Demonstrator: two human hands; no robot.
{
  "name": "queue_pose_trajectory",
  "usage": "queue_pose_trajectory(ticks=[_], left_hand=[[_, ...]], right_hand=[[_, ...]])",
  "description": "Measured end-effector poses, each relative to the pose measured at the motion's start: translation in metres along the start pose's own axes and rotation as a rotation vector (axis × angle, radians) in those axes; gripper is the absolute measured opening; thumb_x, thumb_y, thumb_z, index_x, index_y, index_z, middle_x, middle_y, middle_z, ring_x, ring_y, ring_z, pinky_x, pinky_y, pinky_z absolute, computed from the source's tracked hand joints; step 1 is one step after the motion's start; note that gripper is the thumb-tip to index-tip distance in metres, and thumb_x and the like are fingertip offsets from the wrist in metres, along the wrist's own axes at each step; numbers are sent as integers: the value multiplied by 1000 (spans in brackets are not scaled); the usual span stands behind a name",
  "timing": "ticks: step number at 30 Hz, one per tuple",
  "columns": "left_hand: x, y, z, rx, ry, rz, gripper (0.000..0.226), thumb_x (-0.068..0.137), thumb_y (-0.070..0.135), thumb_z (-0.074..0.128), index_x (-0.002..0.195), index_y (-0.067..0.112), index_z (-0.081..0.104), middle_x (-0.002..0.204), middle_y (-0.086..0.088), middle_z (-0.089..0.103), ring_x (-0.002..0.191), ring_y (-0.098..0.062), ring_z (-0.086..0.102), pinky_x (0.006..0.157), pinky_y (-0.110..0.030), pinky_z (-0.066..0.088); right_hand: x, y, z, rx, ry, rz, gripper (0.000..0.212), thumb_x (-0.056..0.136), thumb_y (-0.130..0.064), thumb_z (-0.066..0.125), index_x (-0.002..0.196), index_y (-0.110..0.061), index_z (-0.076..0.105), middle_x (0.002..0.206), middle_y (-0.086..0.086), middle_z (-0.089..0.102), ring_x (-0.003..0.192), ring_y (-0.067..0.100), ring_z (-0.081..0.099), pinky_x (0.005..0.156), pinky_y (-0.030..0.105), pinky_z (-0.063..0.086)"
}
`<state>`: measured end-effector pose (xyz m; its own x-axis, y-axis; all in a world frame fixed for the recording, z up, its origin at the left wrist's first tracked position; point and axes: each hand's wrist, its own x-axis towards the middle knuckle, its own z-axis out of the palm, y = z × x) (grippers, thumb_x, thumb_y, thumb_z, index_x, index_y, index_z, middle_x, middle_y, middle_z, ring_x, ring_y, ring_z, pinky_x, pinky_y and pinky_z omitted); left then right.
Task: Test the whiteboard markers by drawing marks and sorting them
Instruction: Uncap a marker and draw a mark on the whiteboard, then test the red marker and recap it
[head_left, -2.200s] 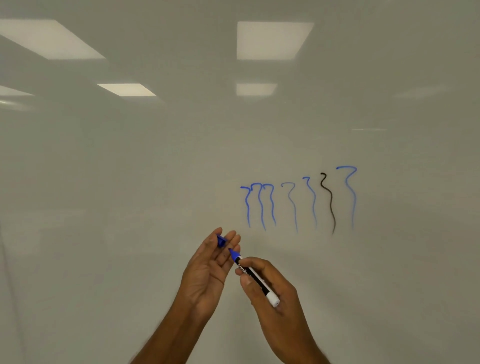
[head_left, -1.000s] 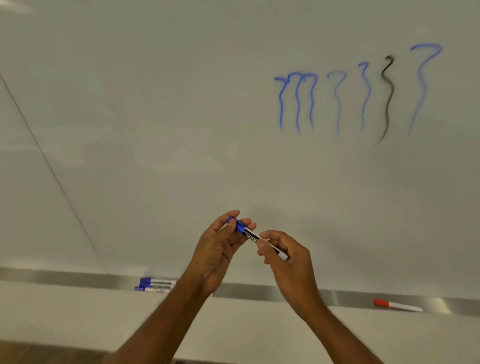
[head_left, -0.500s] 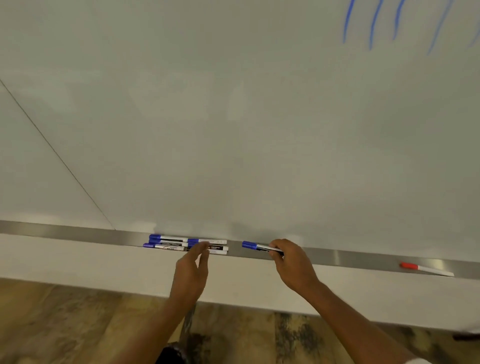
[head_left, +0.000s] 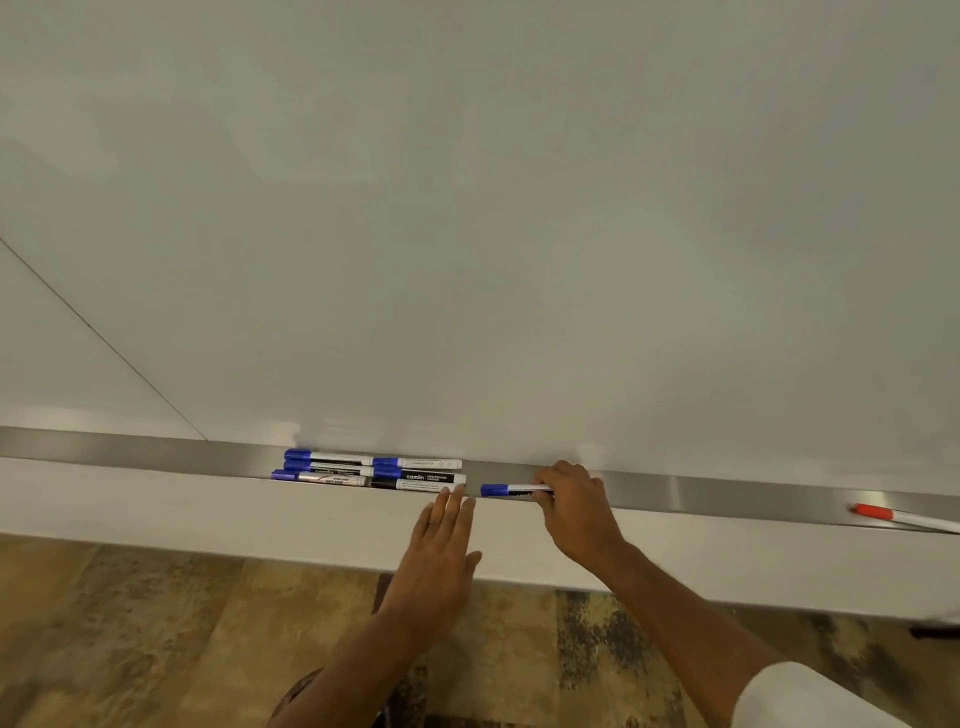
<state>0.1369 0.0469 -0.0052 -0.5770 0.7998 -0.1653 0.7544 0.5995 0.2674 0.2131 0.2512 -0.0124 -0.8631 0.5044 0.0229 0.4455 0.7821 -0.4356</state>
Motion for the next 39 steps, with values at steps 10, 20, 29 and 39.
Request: queue_pose_trajectory(ticks=[10, 20, 29, 39], left_hand=[[31, 1, 12, 137, -89, 75, 65, 109, 35, 23, 154, 13, -18, 164, -7, -23, 150, -22, -25, 125, -40, -7], [41, 8, 22, 145, -92, 55, 67, 108, 40, 22, 150, 12, -22, 161, -8, -26, 151, -25, -21, 125, -40, -8], [44, 53, 15, -65, 156, 115, 73, 95, 58, 1, 156, 21, -11, 165, 1, -21, 150, -11, -25, 121, -28, -16], [64, 161, 16, -92, 300, 214, 64, 104, 48, 25, 159, 15, 19, 168, -3, 11, 155, -14, -1, 123, -25, -6]], right_hand=[[13, 2, 26, 1, -38, -34, 24, 103, -23, 50, 118, -24, 68, 117, -1, 63, 112, 20, 53, 96, 37, 40], [9, 10, 31, 46, 106, -81, 23, 100, -23, 52, 117, -21, 67, 117, -1, 65, 112, 22, 56, 95, 40, 45], [-44, 71, -31, 119, 512, -27, 22, 95, -15, 64, 116, -13, 70, 117, 2, 69, 112, 20, 60, 96, 36, 47], [-107, 258, -134, -76, 641, 435, 26, 90, 0, 62, 112, -11, 70, 112, 9, 71, 108, 30, 62, 90, 43, 49]])
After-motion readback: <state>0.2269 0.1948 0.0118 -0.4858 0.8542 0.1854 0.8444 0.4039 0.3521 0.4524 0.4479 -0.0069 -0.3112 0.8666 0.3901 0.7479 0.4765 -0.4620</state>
